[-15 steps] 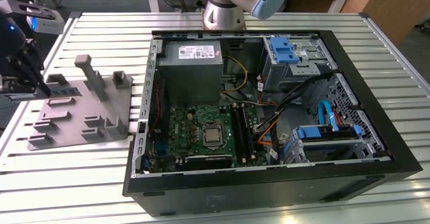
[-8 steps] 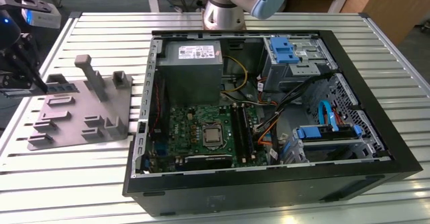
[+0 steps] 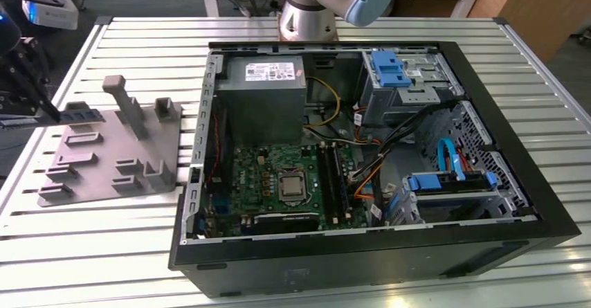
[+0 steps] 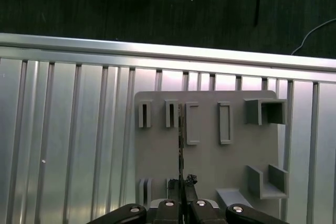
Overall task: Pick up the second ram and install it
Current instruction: 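Pick up the second ram and move it above second insertion slot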
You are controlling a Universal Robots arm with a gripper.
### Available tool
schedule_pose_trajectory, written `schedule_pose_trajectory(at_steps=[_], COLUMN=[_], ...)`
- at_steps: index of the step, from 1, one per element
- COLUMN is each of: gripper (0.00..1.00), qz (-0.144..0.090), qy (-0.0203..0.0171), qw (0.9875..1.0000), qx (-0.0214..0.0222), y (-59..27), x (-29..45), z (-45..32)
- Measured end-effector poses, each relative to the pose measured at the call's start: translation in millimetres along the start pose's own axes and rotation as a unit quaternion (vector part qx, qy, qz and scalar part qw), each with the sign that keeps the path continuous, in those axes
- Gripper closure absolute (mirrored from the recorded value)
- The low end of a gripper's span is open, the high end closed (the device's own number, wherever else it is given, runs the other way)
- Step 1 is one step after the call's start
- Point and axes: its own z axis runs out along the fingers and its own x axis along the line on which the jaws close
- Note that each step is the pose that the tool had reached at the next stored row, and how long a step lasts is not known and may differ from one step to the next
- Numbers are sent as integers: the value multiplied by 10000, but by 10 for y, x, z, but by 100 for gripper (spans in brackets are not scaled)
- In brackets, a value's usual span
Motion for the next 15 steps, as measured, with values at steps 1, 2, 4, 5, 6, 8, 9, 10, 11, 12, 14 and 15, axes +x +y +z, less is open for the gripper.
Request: schedule_pose_trajectory(at_steps=[1,2,4,5,6,8,9,10,11,12,14,15], gripper=[86,86,86,86,86,86,86,86,86,86,86,86], qz=[0,0,0,0,0,0,0,0,0,0,0,0], qy=[0,-1,-1,-1,-1,-2,-2,-2,-2,-2,-2,-2], qw=[10000,10000,10000,10000,10000,10000,10000,10000,10000,10000,10000,10000], qx=[0,0,0,0,0,0,0,0,0,0,0,0], y=[0,1,2,2,2,3,3,4,4,4,5,6], x=[-1,-1,-2,-2,-3,-4,-4,-4,-5,-5,-6,-7], z=[-15,-31,-61,-76,-91,-121,-135,-150,-165,-181,-214,-232])
